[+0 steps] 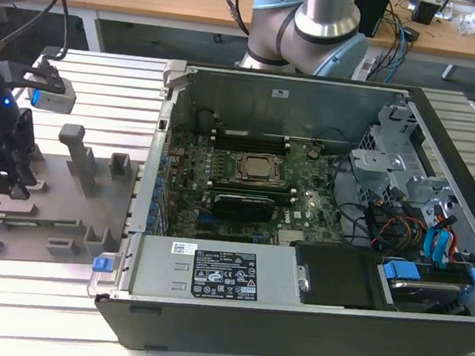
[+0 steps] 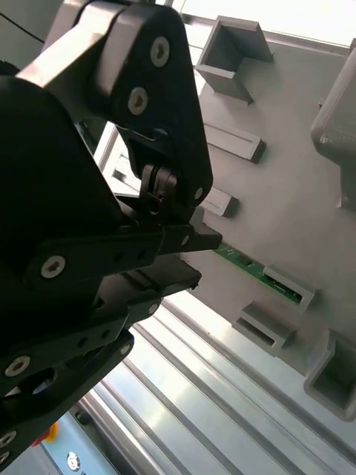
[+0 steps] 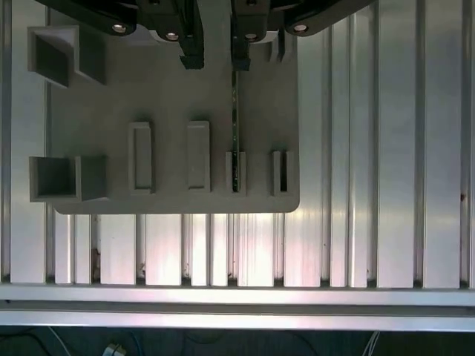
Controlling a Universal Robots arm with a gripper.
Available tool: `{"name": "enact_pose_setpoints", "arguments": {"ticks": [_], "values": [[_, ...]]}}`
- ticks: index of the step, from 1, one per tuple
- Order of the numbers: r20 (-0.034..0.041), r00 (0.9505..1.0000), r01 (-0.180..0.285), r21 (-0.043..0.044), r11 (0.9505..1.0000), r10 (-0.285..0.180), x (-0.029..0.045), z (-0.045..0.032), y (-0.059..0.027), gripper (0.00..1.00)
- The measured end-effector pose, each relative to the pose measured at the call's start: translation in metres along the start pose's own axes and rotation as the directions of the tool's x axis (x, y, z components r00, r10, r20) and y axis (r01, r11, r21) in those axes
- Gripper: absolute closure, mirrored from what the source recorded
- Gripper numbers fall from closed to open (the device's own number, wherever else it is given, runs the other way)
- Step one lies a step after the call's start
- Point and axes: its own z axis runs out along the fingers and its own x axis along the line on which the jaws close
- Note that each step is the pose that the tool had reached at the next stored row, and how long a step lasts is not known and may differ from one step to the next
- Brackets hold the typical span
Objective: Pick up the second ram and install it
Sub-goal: 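Pick up the second ram and move it above second insertion slot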
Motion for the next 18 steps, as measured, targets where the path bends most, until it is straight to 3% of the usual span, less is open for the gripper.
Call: {"name": "enact_pose_setpoints", "arguments": {"ticks": [5,12,17,18], "values": [[0.0,1.0,0.0,0.0,1.0,0.0,0.0001,0.0119,-0.0001,0.7],[0.0,1.0,0.0,0.0,1.0,0.0,0.0003,0.0346,-0.0003,0.7],[0.0002,1.0,0.0,0.0001,1.0,0.0,0.0129,0.0526,0.0028,0.7],[0.0047,1.0,0.001,0.0,1.0,-0.001,0.013,0.0578,0.0034,0.7]]}}
